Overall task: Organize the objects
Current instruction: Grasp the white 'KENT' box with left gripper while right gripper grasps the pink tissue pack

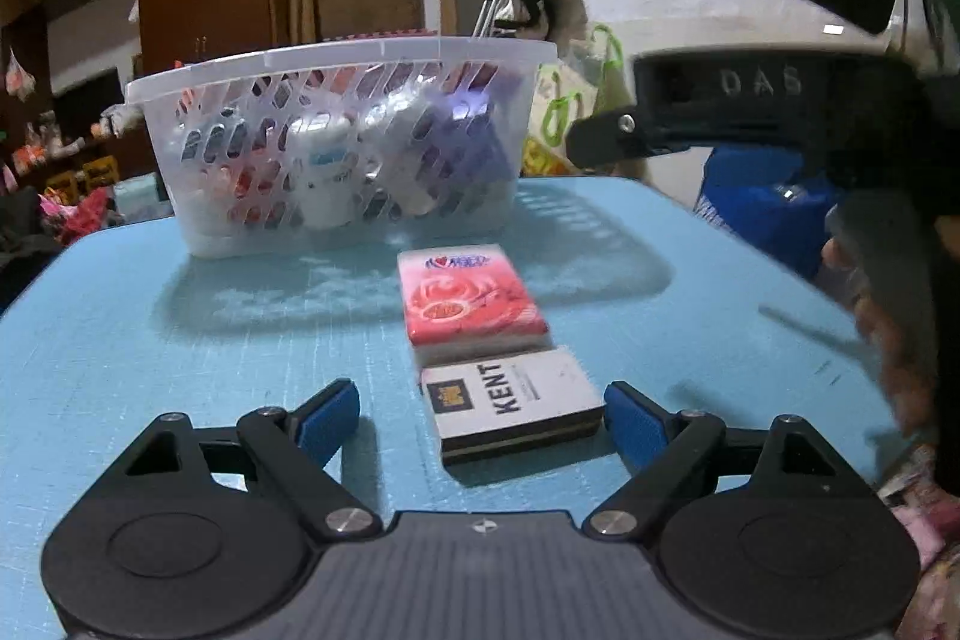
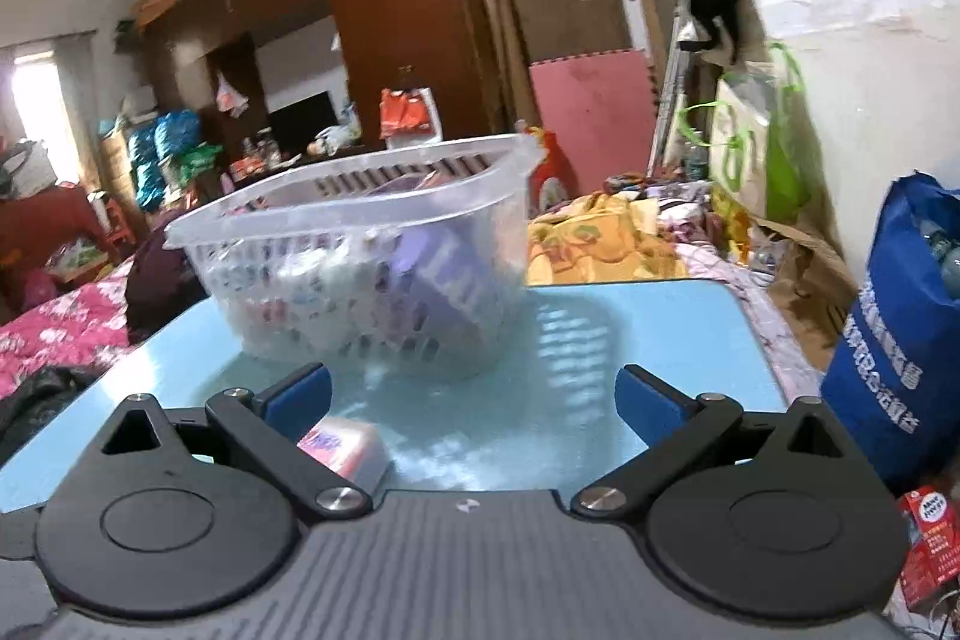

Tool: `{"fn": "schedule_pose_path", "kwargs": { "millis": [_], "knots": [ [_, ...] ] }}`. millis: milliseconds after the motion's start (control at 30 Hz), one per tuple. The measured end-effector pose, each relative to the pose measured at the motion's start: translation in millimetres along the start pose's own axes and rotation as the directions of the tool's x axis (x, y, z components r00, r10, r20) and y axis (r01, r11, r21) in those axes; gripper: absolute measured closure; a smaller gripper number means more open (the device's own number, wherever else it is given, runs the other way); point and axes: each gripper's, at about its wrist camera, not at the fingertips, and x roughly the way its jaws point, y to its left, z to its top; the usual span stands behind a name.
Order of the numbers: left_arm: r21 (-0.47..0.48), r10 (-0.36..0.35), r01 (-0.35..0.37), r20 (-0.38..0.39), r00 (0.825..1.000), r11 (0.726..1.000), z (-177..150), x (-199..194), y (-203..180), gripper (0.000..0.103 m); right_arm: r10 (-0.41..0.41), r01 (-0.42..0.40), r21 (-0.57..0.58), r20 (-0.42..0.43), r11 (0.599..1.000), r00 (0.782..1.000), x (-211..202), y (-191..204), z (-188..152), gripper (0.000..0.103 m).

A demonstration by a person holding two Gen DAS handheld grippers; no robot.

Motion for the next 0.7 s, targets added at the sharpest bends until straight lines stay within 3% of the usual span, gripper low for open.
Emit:
{"fn": "schedule_pose_path", "kwargs": {
  "millis": [33, 100, 200, 267, 500, 700],
  "knots": [
    [0.003, -0.005, 0.005, 0.01, 1.0, 1.0, -2.0, -1.3, 0.3, 0.018, -0.005, 0.005, -0.01, -0.003, 1.0, 1.0, 1.4, 3.6, -2.1, 0.0],
    [-0.01, -0.024, 0.024, 0.026, 0.999, 1.0, -3.5, -6.4, 5.8, 0.039, -0.007, 0.007, -0.012, -0.017, 1.0, 1.0, 6.5, 7.5, -4.4, 0.0],
    [-0.047, -0.051, 0.054, 0.049, 0.998, 0.997, -5.7, -11.6, 24.7, 0.041, 0.047, -0.045, 0.019, -0.068, 0.999, 0.997, 14.2, 11.8, -9.4, 0.0],
    [-0.047, -0.02, 0.023, 0.074, 0.997, 0.999, -10.9, -18.6, 39.3, 0.041, 0.065, -0.065, 0.011, -0.099, 0.998, 0.993, 19.7, 18.6, -13.5, 0.0],
    [-0.173, 0.038, -0.015, 0.131, 0.991, 0.985, -12.5, -35.9, 105.7, 0.041, 0.076, -0.098, -0.097, -0.202, 0.991, 0.976, 42.7, 60.5, -21.6, 0.0],
    [-0.198, 0.044, -0.014, 0.149, 0.988, 0.98, -9.5, -35.7, 119.5, 0.041, 0.047, -0.079, -0.116, -0.256, 0.99, 0.966, 59.5, 71.9, -25.5, 0.001]
  ]
}}
